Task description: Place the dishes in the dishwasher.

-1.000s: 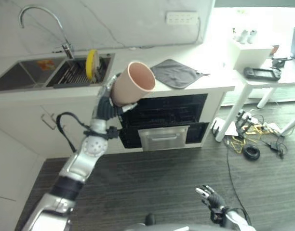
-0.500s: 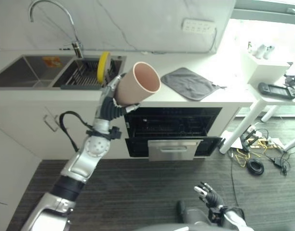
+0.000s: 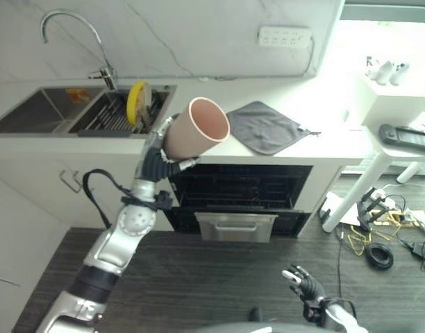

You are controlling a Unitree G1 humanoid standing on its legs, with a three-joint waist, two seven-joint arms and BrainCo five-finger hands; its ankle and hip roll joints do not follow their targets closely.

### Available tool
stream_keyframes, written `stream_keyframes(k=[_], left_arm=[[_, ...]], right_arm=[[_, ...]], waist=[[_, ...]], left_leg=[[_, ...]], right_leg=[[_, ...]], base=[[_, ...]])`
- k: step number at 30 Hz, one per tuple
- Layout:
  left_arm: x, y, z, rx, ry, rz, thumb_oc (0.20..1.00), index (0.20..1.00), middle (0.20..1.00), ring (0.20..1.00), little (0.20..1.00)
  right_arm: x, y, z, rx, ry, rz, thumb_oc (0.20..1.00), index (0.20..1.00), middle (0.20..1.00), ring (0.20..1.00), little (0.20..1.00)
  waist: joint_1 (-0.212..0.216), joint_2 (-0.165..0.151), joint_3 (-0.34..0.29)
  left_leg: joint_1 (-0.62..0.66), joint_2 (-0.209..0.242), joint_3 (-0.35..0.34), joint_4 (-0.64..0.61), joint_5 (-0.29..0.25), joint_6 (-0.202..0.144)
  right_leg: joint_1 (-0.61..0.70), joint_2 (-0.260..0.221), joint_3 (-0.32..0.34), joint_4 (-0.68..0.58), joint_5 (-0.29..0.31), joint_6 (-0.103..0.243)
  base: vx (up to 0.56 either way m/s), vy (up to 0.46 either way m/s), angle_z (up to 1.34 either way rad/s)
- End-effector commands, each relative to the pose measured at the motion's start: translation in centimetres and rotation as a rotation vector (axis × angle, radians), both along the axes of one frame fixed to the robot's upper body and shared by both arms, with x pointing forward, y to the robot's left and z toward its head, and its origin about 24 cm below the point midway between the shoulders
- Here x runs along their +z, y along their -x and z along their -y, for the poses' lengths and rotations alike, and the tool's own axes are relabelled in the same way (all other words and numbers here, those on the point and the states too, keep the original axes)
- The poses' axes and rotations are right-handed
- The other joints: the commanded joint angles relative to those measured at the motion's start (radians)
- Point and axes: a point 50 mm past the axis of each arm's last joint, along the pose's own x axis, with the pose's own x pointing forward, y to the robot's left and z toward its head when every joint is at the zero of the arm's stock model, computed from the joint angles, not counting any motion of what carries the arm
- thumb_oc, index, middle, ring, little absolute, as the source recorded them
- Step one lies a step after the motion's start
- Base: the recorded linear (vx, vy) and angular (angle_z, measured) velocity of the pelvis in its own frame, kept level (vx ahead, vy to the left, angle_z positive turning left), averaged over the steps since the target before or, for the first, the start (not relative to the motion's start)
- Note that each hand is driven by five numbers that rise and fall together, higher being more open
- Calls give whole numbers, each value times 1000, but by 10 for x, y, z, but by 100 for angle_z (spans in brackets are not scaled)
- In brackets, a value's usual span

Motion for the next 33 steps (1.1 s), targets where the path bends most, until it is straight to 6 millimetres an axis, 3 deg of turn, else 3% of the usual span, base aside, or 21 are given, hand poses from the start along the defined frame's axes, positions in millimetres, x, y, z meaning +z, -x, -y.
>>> stream_keyframes(k=[1,5,10,14,20,26,29,33], left_arm=[[30,1,7,-65,34,138,200,200,200,200,200],[30,-4,12,-76,29,142,200,200,200,200,200],[28,-6,6,-57,36,116,200,200,200,200,200],[25,-6,3,-55,27,103,200,200,200,200,200],[26,-5,3,-56,13,93,200,200,200,200,200],[25,-1,-5,-48,18,74,200,200,200,200,200],[17,-2,-7,-64,101,-11,200,200,200,200,200],[-20,-10,-9,-63,445,-192,200,200,200,200,200]], right_arm=[[15,-19,11,-18,-3,119,1000,1000,1000,1000,1000],[14,-15,9,-40,-17,109,1000,1000,1000,1000,1000],[9,-6,5,-54,-6,69,1000,1000,1000,1000,1000],[6,2,6,-127,14,42,1000,1000,1000,1000,1000],[11,1,22,-272,67,89,1000,1000,1000,1000,1000],[30,-7,42,-328,124,209,1000,1000,1000,1000,1000],[48,-19,40,-253,135,316,1000,1000,1000,1000,1000],[72,-30,31,-92,136,429,1000,1000,1000,1000,1000]], waist=[[-34,41,-17],[-51,58,-34],[-54,68,-61],[-58,59,-75],[-62,53,-74],[-75,44,-69],[-82,41,-72],[-105,31,-79]], left_leg=[[13,49,64,-281,181,10],[88,56,91,-401,173,8],[115,30,70,-406,135,16],[122,23,106,-406,118,31],[132,24,129,-406,108,41],[154,21,148,-406,89,50],[161,22,160,-406,85,51],[170,24,182,-406,82,57]], right_leg=[[54,0,5,66,-68,78],[58,-28,-40,33,-50,99],[47,-39,-31,12,-27,116],[40,-62,-44,13,-14,135],[40,-72,-40,10,-4,146],[42,-80,-24,-11,13,160],[34,-82,-17,-11,19,166],[31,-82,-6,-11,23,166]], base=[[24,176,-8],[51,184,13],[63,88,-7],[74,40,-3],[27,4,-2],[39,2,-15],[-4,-7,-23],[-12,3,-10]])
